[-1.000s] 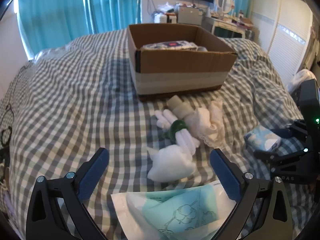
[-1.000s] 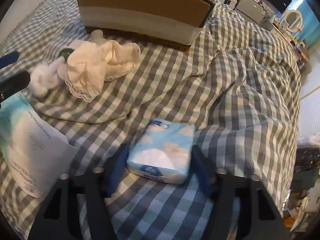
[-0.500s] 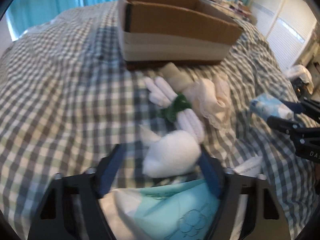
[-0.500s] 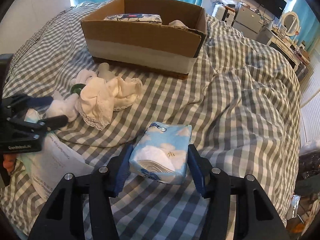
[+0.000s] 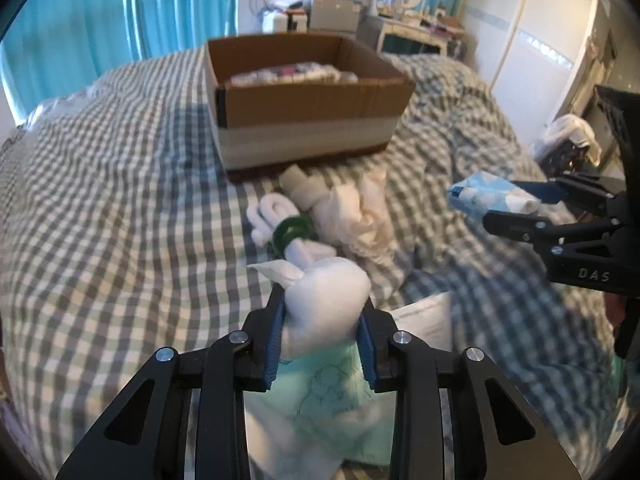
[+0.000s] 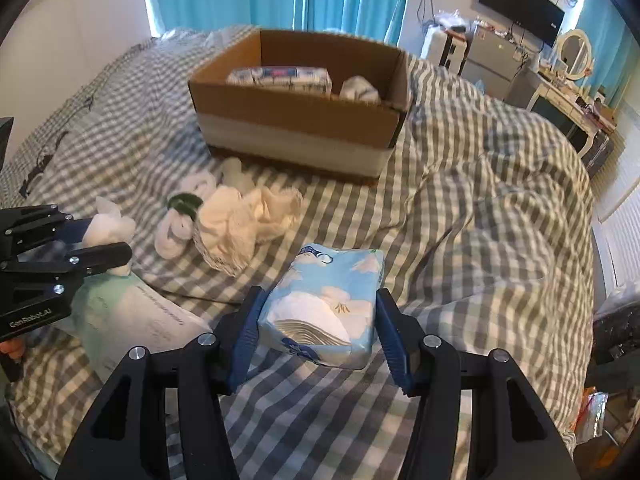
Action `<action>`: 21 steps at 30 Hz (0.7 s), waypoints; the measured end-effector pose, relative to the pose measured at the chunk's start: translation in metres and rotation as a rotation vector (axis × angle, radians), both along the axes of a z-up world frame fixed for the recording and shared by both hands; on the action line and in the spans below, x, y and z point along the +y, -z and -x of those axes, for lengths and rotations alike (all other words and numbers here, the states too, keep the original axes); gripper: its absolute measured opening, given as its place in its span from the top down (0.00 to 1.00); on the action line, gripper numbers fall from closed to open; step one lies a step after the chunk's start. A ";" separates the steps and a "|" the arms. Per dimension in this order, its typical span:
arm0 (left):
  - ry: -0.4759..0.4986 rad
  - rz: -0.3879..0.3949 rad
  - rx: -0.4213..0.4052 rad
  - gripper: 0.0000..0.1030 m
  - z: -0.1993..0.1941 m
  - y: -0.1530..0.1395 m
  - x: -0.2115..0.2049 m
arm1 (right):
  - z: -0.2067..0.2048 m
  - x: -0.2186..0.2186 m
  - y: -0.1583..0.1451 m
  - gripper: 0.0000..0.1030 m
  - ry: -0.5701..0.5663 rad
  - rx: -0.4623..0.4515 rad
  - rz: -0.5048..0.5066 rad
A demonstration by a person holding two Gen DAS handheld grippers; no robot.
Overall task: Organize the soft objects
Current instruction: 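Carry both items into the cardboard box and open both tools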
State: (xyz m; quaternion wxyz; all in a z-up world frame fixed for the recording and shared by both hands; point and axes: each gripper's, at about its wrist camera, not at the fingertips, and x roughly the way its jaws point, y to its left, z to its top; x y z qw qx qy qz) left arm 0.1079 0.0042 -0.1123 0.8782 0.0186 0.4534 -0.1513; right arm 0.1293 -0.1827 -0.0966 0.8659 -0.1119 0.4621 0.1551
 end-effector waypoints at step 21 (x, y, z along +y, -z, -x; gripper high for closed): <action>0.034 0.041 -0.263 0.70 -0.032 -0.131 -0.018 | -0.007 0.009 -0.136 0.47 -0.041 -0.297 -0.112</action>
